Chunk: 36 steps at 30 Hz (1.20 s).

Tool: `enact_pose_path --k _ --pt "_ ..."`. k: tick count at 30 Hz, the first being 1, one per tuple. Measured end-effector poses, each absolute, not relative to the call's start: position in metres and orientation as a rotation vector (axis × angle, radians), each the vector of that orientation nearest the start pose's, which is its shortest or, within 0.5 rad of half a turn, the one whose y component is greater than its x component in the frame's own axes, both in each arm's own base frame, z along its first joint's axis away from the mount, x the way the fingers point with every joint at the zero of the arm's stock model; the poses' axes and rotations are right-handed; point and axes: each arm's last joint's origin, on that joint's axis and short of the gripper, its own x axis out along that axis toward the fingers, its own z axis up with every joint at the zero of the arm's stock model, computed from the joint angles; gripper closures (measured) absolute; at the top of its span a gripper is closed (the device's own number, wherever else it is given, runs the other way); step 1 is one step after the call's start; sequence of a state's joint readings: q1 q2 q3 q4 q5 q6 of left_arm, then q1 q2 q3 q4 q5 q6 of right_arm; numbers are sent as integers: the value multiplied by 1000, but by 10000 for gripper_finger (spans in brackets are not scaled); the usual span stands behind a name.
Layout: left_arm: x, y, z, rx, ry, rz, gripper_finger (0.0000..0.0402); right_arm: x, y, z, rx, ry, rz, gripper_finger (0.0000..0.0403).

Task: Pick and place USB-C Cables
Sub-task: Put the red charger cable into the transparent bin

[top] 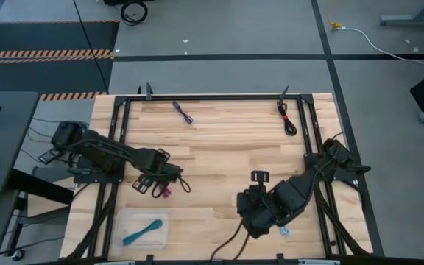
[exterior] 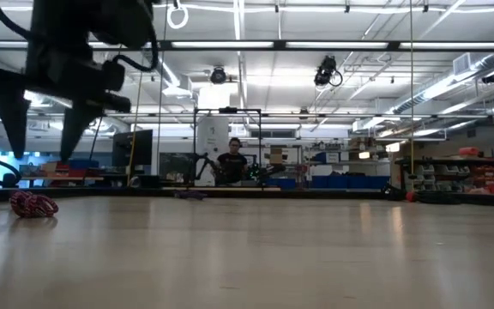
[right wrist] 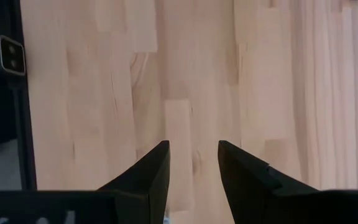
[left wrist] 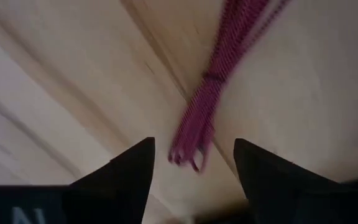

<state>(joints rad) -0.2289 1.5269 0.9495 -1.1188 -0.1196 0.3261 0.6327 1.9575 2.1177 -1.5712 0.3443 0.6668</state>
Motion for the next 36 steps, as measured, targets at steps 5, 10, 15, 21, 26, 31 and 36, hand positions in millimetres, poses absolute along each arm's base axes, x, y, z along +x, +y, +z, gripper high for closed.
enact_pose_path --k 5,10,15,21,26,31,36 --pt "235 -41 167 520 1711 -364 164 295 218 343 -89 1261 -185 260" --pt "237 -41 155 433 1739 -375 165 292 222 343 -98 1268 -165 260" --pt "238 -46 146 437 1716 -391 168 293 221 343 -149 1234 -184 260" --pt "234 -50 129 413 1701 -332 175 294 219 344 -202 1217 -179 260" --pt "241 -56 138 388 1715 -251 293 296 216 344 -277 1217 -144 260" --pt "247 -58 158 294 1754 -137 379 300 210 344 -289 1223 -145 260" --pt "248 -63 208 266 1904 8 379 300 211 345 -290 1222 -144 260"
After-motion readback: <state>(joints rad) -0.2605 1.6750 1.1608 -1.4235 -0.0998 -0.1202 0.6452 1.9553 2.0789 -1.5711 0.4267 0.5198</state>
